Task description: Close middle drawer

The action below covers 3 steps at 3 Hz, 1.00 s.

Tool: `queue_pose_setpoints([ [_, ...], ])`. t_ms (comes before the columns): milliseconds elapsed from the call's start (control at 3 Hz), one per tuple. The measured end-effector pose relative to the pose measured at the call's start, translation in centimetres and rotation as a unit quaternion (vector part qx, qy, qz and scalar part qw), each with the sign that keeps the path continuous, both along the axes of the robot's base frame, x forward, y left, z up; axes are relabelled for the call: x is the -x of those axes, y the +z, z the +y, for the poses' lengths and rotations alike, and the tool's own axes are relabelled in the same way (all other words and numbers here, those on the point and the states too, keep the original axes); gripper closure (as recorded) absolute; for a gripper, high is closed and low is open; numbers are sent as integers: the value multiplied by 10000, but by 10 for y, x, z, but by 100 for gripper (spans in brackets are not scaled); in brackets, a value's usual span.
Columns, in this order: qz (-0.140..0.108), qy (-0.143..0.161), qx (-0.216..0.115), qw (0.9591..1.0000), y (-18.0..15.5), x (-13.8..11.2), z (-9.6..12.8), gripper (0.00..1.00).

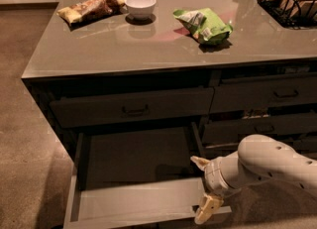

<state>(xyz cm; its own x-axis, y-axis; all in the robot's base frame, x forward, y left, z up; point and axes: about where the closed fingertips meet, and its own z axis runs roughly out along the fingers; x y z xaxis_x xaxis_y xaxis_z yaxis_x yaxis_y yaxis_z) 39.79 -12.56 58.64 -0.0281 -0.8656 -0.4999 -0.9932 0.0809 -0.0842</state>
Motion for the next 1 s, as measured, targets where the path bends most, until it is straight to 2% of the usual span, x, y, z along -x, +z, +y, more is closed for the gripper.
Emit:
queue_pose_setpoints([
  [333,39,170,246,9995,-50,-1,7,0],
  [667,121,359,406,9985,-98,10,13,0],
  [1000,95,525,618,9967,-137,19,16,0],
])
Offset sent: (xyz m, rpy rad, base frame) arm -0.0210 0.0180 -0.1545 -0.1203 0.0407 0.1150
